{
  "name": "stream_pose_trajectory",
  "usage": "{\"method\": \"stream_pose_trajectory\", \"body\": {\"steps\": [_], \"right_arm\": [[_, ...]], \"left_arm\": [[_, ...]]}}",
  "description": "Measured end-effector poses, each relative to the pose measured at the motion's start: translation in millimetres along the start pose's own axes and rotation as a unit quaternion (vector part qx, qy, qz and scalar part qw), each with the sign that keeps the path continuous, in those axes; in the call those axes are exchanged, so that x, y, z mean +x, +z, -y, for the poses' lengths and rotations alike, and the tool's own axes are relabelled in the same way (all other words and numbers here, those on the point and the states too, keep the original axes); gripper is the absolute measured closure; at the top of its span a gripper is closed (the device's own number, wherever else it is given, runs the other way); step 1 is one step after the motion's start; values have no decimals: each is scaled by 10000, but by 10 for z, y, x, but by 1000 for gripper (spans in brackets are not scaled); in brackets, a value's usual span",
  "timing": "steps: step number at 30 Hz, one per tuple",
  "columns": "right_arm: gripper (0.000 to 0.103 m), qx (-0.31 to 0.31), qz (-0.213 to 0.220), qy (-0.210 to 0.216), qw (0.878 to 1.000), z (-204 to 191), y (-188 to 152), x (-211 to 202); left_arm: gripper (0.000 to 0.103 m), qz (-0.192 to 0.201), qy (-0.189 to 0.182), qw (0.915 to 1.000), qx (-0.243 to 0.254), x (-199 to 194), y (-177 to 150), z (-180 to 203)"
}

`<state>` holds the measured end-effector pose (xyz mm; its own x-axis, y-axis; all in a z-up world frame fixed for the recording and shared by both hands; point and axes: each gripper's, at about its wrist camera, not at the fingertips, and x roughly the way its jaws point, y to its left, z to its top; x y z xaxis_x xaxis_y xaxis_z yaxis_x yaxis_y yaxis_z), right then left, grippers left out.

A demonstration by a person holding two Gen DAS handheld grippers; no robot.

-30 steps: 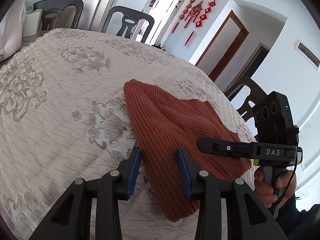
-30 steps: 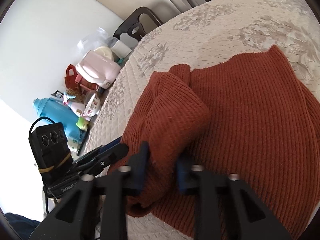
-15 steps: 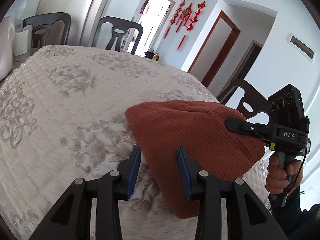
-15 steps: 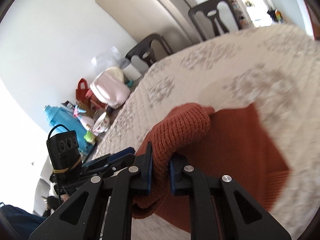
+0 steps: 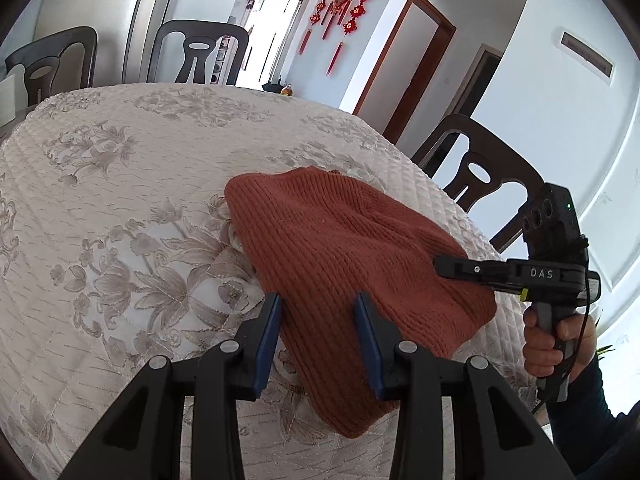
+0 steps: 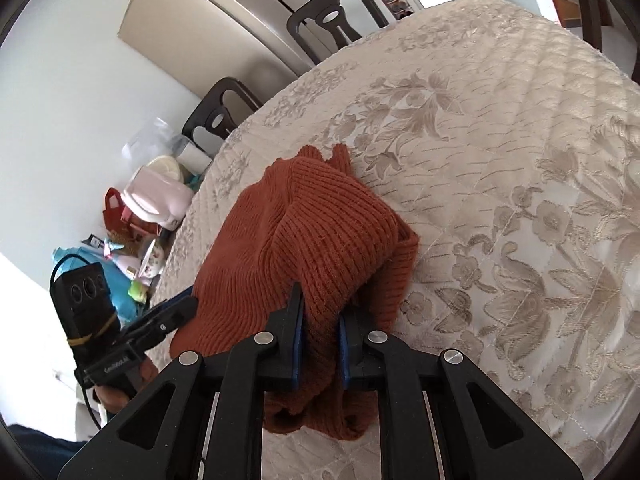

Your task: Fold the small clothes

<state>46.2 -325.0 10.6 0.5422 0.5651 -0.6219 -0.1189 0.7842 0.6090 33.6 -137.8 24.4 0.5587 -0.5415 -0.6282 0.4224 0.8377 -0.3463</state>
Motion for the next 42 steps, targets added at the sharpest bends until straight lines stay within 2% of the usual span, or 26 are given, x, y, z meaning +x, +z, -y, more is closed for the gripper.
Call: {"method": "stream_pose_trajectory", "body": {"steps": [3, 7, 11, 14, 19, 24, 30, 34, 37, 42], "right_arm": [[84, -330, 100, -367, 9987, -103, 14, -90], [84, -800, 548, -956, 9907, -289, 53, -291], [84, -1126, 852, -1014, 9848, -460, 84, -339], [84, -1268, 754, -956, 9844, -498, 96, -211], [84, -1295, 261, -1519, 9795, -362, 107, 183], [84, -1291, 353, -1512, 9794, -354, 72, 93], [84, -1791, 413, -1357, 9736, -600, -136, -126], [84, -2017, 258, -1262, 9709, -663, -308, -158], [85, -2073, 85, -1460, 9673, -573, -402, -83], [82, -1687, 267, -1311, 9765, -495, -334, -168]], "left_arm": [[63, -8, 46, 10000, 53, 0, -7, 15], [62, -63, 145, 9998, 118, 37, -18, 30], [62, -102, 246, 9995, 171, 71, -33, 63], [62, -131, 278, 9994, 175, 77, -24, 68], [62, -149, 332, 9992, 188, 86, -32, 76], [62, -148, 327, 9992, 186, 93, -25, 72], [62, -86, 404, 9987, 307, 2, 17, 104], [63, 28, 463, 9986, 257, -52, 59, 64], [61, 7, 356, 9994, 38, -27, 86, -33], [60, -32, 190, 9996, -206, 33, 123, -119]]}}
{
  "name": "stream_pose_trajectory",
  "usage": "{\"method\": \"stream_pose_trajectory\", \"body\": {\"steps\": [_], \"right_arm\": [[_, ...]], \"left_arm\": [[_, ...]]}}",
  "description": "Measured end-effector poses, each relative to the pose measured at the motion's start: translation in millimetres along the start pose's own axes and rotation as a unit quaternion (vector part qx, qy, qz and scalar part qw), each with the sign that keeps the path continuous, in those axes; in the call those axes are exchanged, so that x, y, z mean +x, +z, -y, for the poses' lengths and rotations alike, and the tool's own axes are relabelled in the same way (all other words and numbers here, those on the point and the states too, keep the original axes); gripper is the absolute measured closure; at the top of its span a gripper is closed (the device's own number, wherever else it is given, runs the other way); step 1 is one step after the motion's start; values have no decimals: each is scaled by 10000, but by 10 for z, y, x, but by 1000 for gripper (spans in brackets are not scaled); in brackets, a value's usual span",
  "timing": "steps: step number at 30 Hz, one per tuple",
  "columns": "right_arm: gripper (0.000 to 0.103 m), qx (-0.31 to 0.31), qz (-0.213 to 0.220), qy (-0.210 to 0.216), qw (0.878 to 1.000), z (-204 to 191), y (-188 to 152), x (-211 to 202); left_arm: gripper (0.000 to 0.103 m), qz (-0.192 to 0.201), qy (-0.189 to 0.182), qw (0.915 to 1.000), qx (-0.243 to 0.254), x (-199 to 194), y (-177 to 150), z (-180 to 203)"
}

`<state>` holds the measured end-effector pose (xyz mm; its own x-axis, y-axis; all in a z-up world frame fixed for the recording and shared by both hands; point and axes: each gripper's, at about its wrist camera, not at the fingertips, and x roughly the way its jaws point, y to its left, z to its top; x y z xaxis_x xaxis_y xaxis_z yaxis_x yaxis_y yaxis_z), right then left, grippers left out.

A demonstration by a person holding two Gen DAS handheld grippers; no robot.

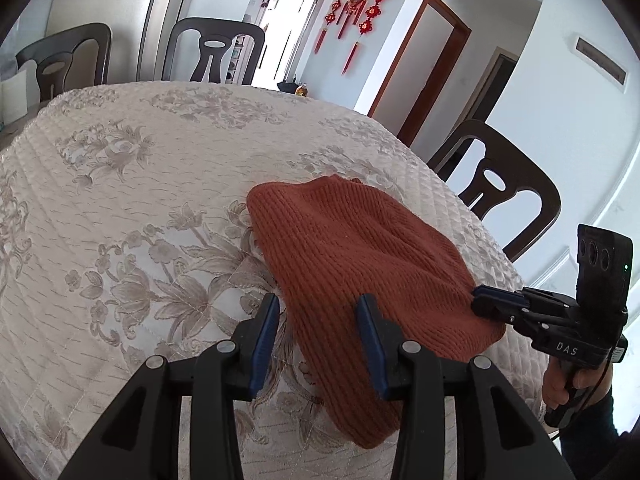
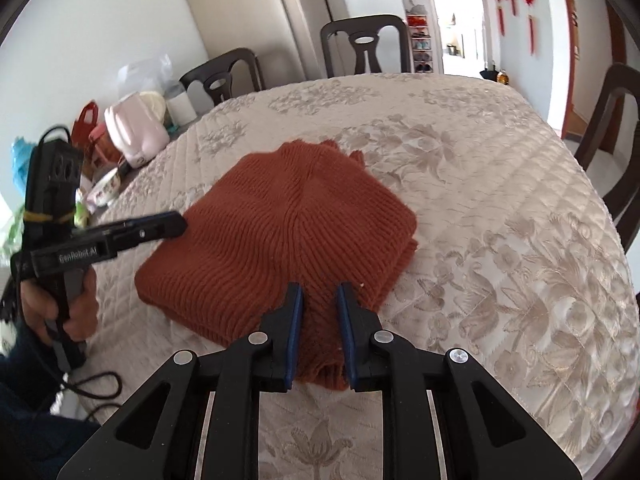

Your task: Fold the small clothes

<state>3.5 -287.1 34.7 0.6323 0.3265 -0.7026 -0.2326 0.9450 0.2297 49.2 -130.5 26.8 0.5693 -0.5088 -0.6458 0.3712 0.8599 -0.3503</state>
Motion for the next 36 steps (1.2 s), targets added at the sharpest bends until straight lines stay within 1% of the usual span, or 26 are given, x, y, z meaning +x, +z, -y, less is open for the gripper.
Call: {"method": "stream_pose_trajectory", "body": {"steps": [2, 3, 4, 6, 8, 11, 14, 17, 18, 20, 21, 22, 23, 24, 29, 32, 34, 36], "right_arm": [[72, 338, 146, 7, 9993, 97, 56, -9], [60, 480, 188, 14, 9987, 136, 70, -10], [55, 711, 213, 80, 9972, 207, 94, 14], [55, 1187, 128, 345, 9922, 365, 119, 112], [55, 1555, -85, 499, 9865, 489, 119, 255], [55, 1588, -97, 656, 9851, 507, 116, 302], [55, 1675, -111, 807, 9825, 538, 133, 334], [55, 1734, -87, 964, 9801, 581, 134, 360], [55, 1753, -95, 991, 9795, 600, 133, 364], [65, 1721, -138, 1023, 9797, 588, 137, 371], [68, 1731, -186, 1142, 9781, 574, 129, 388], [69, 1757, -190, 1190, 9770, 567, 116, 385], [70, 1748, -184, 1183, 9773, 567, 117, 386], [72, 1727, -180, 1193, 9776, 560, 121, 382], [79, 1600, -100, 1161, 9802, 512, 165, 307], [81, 1559, -2, 1211, 9803, 480, 217, 244], [83, 1496, 63, 1261, 9807, 426, 270, 206], [84, 1404, 106, 1344, 9809, 351, 330, 192]], "left_arm": [[59, -26, -54, 9999, -85, 25, 17, -18], [57, -48, -83, 9998, -146, 46, 27, -32], [56, -75, -122, 9997, -201, 69, 31, -49], [55, -173, -246, 9990, -319, 132, 30, -82], [53, -266, -337, 9981, -441, 187, 23, -107], [48, -313, -367, 9978, -457, 233, 10, -104], [47, -400, -416, 9972, -473, 315, 12, -80], [47, -410, -322, 9980, -354, 371, 21, -17], [47, -416, -262, 9984, -297, 382, 22, 17], [47, -417, -170, 9988, -190, 383, 22, 53], [47, -410, -138, 9989, -151, 380, 20, 65], [48, -404, -107, 9991, -111, 379, 20, 79], [50, -392, -91, 9992, -75, 377, 20, 95], [51, -381, -84, 9992, -43, 370, 19, 109], [65, -294, 11, 9995, 116, 298, 67, 158], [69, -195, -25, 9996, 223, 215, 108, 188], [71, -114, -125, 9995, 259, 130, 148, 187], [71, 27, -149, 9994, 323, 20, 193, 163]]}}
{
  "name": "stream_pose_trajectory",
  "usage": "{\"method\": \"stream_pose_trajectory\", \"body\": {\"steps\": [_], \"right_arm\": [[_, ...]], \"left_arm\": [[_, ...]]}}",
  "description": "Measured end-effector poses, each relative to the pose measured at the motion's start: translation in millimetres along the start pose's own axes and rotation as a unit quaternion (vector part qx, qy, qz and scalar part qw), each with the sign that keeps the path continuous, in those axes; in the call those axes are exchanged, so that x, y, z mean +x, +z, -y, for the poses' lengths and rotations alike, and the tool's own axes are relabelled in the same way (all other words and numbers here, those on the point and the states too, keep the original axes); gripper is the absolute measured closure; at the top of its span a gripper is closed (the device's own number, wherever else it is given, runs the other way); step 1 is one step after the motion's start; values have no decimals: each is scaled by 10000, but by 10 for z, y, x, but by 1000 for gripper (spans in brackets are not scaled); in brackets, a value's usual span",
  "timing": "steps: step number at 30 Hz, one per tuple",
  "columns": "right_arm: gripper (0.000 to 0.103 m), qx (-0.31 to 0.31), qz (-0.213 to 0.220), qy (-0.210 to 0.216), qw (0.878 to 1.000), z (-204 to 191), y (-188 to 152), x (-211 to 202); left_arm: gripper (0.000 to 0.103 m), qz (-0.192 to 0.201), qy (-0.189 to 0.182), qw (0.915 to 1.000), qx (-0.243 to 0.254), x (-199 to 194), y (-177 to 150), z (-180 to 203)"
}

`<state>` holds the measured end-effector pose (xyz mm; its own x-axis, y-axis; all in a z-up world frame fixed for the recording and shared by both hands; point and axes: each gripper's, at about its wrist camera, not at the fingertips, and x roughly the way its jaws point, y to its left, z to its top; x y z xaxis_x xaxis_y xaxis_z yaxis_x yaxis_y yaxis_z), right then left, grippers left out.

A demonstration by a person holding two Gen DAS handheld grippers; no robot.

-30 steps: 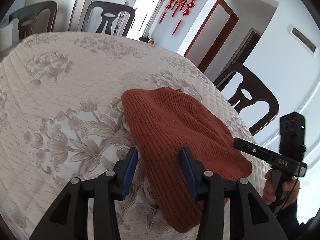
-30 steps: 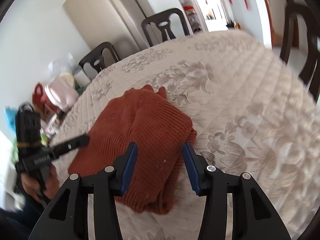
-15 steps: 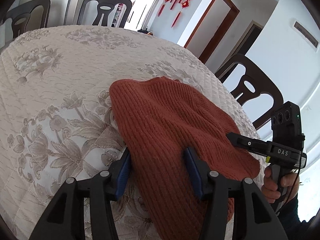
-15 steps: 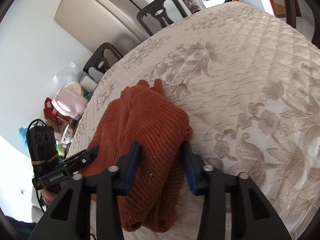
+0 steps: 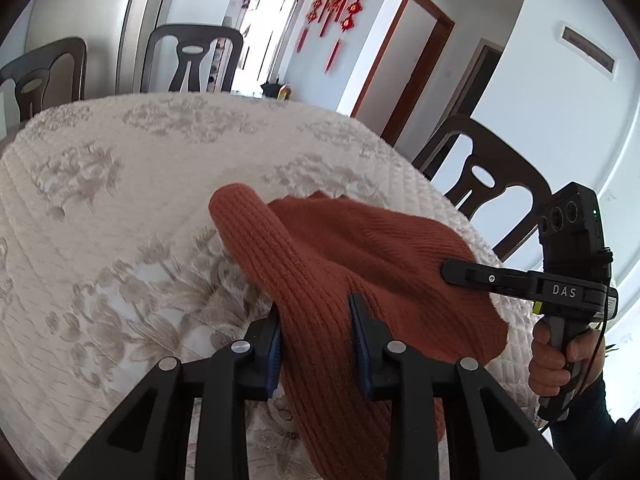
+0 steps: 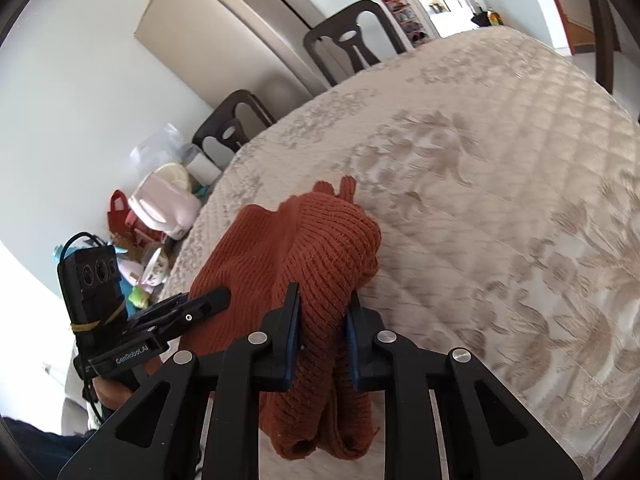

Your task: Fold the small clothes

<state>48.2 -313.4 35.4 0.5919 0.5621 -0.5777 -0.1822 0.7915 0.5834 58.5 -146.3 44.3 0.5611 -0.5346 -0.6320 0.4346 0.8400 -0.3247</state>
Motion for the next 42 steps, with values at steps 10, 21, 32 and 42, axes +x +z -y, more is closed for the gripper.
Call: {"method": "stream_pose_trajectory", "body": {"steps": [10, 21, 32, 42], "right_arm": [[86, -398, -87, 534, 9977, -570, 244, 562], [88, -665, -304, 716, 9947, -980, 490, 1352], [84, -658, -604, 186, 9958, -761, 491, 1535], [84, -1483, -510, -316, 9871, -1011, 581, 1627]], "left_arm": [[71, 391, 258, 9988, -167, -417, 239, -613], [71, 556, 671, 9960, -179, -483, 449, -1330], [66, 277, 1107, 9907, -736, -392, 171, -1668], [67, 447, 1285, 9901, -334, -457, 265, -1458]]}}
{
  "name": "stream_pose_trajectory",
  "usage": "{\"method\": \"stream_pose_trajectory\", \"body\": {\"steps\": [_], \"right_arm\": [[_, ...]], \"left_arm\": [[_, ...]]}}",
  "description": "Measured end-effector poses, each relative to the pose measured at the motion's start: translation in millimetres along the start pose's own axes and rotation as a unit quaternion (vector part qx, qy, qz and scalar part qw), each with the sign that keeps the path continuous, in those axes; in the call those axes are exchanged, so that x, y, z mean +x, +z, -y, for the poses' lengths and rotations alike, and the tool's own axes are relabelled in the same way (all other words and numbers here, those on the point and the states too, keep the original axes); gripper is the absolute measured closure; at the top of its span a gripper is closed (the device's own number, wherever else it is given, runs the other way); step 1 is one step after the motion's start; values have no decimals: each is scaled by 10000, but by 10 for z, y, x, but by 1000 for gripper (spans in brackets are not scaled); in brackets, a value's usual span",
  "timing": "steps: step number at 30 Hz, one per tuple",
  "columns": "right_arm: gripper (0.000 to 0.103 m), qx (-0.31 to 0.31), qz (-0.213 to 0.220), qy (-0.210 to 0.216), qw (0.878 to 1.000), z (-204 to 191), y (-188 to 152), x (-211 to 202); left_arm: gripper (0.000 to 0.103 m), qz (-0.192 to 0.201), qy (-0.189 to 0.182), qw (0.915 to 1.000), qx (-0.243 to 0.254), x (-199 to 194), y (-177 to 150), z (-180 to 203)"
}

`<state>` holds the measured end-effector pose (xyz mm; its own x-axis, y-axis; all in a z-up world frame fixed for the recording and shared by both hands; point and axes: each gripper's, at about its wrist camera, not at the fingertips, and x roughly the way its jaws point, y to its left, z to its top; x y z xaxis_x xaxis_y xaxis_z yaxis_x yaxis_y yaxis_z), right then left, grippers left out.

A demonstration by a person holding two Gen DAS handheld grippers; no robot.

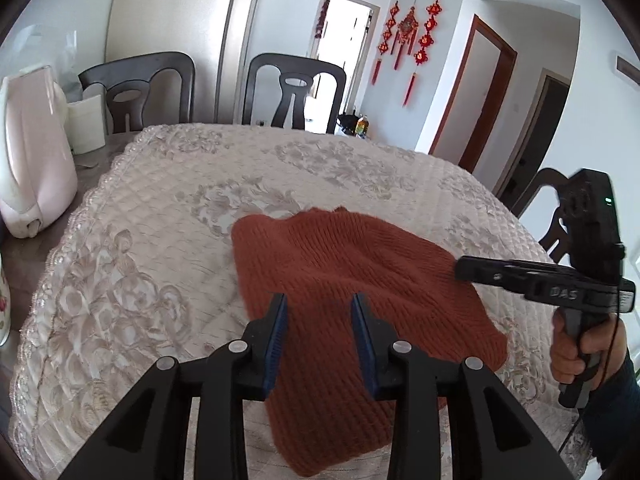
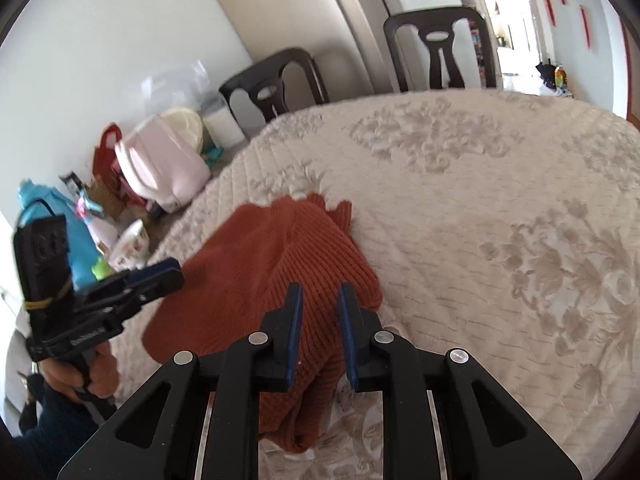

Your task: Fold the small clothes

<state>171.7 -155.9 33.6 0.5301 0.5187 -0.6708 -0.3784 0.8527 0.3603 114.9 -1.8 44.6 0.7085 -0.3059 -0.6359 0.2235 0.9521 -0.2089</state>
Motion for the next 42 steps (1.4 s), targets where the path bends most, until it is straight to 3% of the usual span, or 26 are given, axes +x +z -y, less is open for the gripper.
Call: {"method": "stream_pose_trajectory", "body": {"steps": [2, 6, 13, 19, 35, 40, 42], "right_arm": [[85, 43, -297, -207, 9993, 77, -42, 167], [85, 26, -212, -162, 9996, 93, -60, 91], [85, -740, 80, -145, 9971, -301, -242, -314], [85, -1292, -302, -386, 9904, -446, -512, -179], [84, -1275, -272, -500, 9902, -427, -666, -302], [71, -1262, -305, -595, 9898, -419, -770, -363], [71, -1274, -322, -642, 9892, -419, -809, -370]], "left_arm": [[67, -115, 122, 9998, 58, 74, -55, 6], [67, -90, 248, 9996, 94, -17, -113, 38], [68, -82, 448, 9989, 115, -251, -315, 185], [68, -92, 648, 9979, -4, -206, -398, 222], [68, -59, 926, 9956, -89, -359, -503, 296], [67, -184, 1017, 9946, -23, -406, -619, 316], [67, -273, 1055, 9940, 16, -395, -666, 322]]}}
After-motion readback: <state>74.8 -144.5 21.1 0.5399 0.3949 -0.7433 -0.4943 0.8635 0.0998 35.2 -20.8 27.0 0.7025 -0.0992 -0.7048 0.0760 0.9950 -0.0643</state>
